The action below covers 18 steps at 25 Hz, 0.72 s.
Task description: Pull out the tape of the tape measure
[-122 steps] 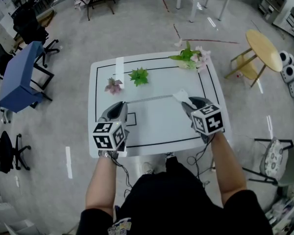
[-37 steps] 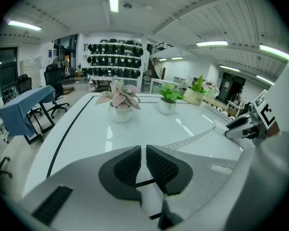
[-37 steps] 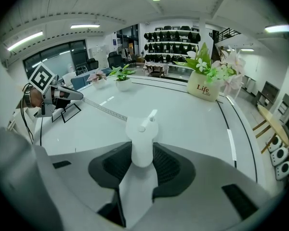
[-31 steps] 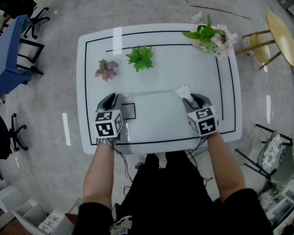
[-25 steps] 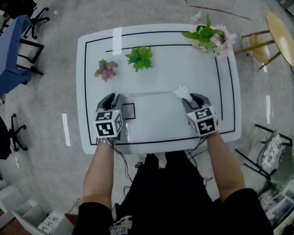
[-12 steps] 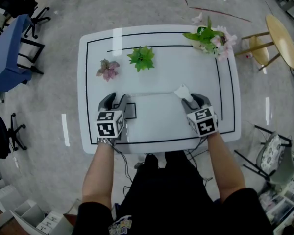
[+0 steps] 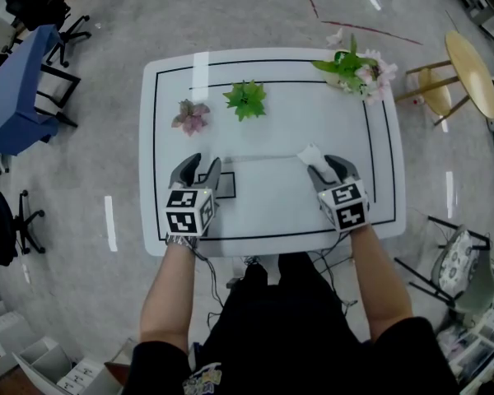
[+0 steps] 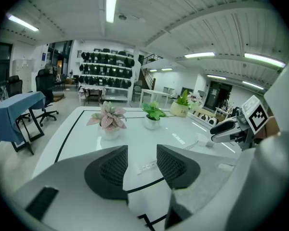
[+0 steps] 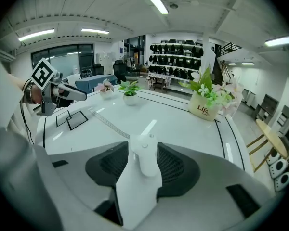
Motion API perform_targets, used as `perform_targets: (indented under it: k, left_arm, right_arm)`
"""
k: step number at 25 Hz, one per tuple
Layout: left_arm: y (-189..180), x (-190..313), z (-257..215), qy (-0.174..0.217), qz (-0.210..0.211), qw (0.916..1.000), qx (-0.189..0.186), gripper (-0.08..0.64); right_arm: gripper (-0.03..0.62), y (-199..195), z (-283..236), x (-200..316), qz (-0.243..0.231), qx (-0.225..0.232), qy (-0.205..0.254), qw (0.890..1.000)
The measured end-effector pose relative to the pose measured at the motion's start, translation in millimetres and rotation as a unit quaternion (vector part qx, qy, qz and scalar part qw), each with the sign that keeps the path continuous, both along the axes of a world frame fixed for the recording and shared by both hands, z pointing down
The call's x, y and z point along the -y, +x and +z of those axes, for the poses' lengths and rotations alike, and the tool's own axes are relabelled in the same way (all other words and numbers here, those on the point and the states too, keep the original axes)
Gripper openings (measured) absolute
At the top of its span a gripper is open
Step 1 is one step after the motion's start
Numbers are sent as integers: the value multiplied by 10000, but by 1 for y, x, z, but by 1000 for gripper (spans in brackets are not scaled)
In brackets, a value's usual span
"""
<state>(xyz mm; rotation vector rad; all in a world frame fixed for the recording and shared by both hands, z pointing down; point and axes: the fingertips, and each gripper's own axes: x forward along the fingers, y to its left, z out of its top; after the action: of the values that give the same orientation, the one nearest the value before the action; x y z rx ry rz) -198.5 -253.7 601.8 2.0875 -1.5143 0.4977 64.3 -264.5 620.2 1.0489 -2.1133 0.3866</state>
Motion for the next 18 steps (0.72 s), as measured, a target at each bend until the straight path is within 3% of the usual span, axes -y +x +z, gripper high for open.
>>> perform_targets:
  k: [11, 18]
  left_arm:
    - [1, -19, -97, 1025, 87, 9946, -126, 170]
    - [-4, -40, -159, 1598, 157, 9868, -230, 170]
  right_arm:
    - [175, -26, -95, -1, 143, 834, 914, 9922]
    - [89, -39, -154, -14, 236, 1225, 1479, 9811]
